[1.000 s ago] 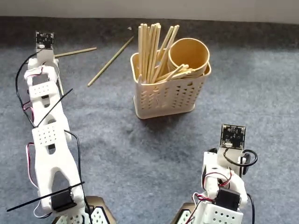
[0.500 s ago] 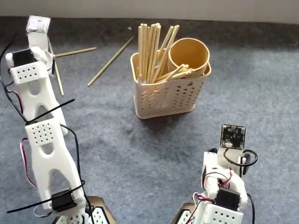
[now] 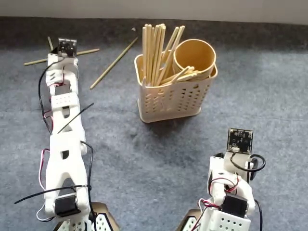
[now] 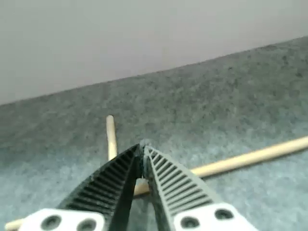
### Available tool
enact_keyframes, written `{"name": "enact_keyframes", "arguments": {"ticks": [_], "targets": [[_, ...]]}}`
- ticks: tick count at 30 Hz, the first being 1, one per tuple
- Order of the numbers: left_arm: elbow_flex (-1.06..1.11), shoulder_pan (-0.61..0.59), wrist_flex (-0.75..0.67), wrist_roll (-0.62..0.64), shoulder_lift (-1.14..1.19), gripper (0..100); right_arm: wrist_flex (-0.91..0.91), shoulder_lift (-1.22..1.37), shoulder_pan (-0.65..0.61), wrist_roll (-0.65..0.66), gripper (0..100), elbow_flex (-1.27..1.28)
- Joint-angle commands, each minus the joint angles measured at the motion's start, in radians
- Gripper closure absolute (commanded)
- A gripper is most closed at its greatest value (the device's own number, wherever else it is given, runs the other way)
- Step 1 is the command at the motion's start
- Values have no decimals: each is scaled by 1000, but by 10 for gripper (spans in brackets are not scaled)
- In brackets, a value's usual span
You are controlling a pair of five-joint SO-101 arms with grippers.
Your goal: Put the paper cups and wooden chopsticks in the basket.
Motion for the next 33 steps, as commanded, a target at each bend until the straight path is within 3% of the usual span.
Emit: {"name": "enact_keyframes", "arguments": {"ticks": [1, 3, 7, 15, 17, 22, 25, 27, 33], "targets": [[-50, 8, -35, -8, 28, 973, -16, -8, -5, 12, 652, 125], [-59, -1, 66, -8, 33, 973, -16, -8, -5, 12, 652, 125], [-67, -18, 423, -6, -39, 973, -18, -8, -7, 12, 652, 125], [-67, 73, 1439, -3, -375, 976, -19, -8, -7, 12, 652, 125], [-64, 104, 1611, -2, -463, 976, -19, -8, -7, 12, 652, 125], [-68, 53, 1568, -3, -648, 976, -19, -8, -7, 12, 652, 125], [-50, 16, 1395, -3, -713, 976, -19, -8, -7, 12, 652, 125], [-12, -22, 1152, -5, -682, 976, -19, -8, -5, 12, 652, 125], [182, -58, 241, -5, -409, 976, -16, -8, -5, 12, 652, 125]]}}
